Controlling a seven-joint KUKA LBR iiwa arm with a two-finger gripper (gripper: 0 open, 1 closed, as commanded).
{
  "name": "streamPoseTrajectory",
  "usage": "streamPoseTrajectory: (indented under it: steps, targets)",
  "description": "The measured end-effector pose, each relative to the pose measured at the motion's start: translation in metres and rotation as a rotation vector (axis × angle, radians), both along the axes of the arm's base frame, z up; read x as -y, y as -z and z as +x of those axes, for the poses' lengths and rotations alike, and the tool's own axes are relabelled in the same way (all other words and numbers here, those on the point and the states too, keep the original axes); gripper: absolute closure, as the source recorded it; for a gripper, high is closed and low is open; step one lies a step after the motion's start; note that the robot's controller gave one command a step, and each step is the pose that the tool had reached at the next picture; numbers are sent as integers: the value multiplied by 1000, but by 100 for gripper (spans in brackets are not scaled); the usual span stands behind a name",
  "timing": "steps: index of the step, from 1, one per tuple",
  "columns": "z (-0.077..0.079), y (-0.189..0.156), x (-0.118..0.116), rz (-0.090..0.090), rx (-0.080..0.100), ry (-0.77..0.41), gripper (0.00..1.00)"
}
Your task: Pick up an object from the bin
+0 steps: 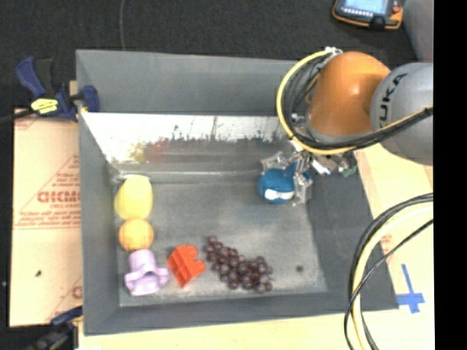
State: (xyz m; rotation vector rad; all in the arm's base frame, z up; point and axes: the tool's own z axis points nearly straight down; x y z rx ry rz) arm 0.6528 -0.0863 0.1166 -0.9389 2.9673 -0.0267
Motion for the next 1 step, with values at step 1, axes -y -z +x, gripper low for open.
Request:
streamPoseTrajectory:
  steps: [1]
  targets:
    - [0, -28, 0, 0, 0, 2, 100]
